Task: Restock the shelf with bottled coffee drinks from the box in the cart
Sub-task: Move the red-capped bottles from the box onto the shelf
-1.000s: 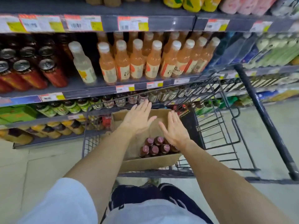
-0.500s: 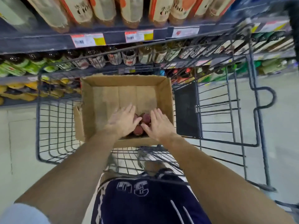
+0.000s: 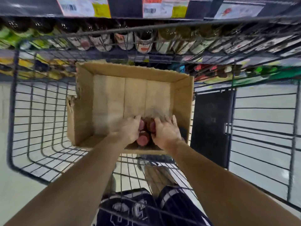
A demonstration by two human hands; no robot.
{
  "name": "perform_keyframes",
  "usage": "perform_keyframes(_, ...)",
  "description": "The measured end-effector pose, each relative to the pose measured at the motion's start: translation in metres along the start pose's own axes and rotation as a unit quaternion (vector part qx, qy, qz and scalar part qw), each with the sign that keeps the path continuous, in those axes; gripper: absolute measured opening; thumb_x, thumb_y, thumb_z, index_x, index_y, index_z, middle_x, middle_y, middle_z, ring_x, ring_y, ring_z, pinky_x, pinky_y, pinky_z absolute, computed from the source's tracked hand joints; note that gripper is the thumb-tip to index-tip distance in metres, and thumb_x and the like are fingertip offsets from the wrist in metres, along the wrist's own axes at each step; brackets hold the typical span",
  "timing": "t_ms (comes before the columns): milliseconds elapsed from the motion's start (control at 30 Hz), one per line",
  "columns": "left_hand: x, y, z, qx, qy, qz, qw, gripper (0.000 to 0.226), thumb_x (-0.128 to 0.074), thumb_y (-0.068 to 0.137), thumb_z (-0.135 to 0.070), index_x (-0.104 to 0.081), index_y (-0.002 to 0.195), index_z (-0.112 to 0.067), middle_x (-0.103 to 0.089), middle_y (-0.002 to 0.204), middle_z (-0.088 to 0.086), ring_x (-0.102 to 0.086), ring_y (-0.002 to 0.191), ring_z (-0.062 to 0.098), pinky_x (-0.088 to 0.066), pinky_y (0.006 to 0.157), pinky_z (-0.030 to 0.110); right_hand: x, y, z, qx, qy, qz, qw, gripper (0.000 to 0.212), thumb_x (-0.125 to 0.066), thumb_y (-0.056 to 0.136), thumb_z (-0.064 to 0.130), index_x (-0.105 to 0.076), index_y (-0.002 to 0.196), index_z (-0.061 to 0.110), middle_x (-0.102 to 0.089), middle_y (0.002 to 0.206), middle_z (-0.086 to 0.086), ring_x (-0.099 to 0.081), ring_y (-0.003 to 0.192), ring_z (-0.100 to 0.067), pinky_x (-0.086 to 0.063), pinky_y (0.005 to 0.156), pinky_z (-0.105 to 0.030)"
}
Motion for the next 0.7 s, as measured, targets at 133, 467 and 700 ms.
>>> perform_keyframes(133,0.004,0.006,0.009,0.000,-0.037,-0.017,0.999,0.050,-0.062,0.091,-0.017,-0.042,0.136,-0.024,-0.056,0.126,0.004,-0.055,0.112,0.026,-0.042,0.092,0.033,0.000,0.004,0.001,-0.017,0.028,-0.053,0.998,0.047,-0.053,0.093,0.029,-0.040,0.138,0.021,-0.056,0.136,-0.002,-0.031,0.142,-0.021,0.005,0.121,-0.049)
perform_keyframes(467,0.048,-0.041,0.024,-0.021,-0.196,-0.070,0.978,0.054,-0.069,0.086,-0.021,-0.047,0.133,-0.033,-0.059,0.123,-0.003,-0.057,0.111,0.018,-0.047,0.100,0.041,0.052,-0.030,0.008,0.027,0.178,-0.109,0.978,0.041,-0.063,0.086,0.029,-0.048,0.124,0.023,-0.062,0.115,-0.012,-0.051,0.120,-0.032,-0.037,0.108,-0.038)
perform_keyframes(700,0.140,-0.128,0.053,-0.081,-0.269,-0.170,0.945,0.051,-0.079,0.077,-0.020,-0.058,0.124,-0.027,-0.065,0.117,-0.005,-0.058,0.111,0.017,-0.043,0.102,0.031,0.142,-0.088,0.062,0.083,0.225,-0.196,0.951,0.038,-0.067,0.079,0.031,-0.054,0.115,0.026,-0.068,0.101,-0.005,-0.063,0.096,-0.030,-0.051,0.084,-0.036)
Point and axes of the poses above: each hand's wrist, its own y-axis towards the middle knuckle, its own x-axis out of the back of the hand, z = x × y, the point moved 4 cm from there along y, towards the middle knuckle
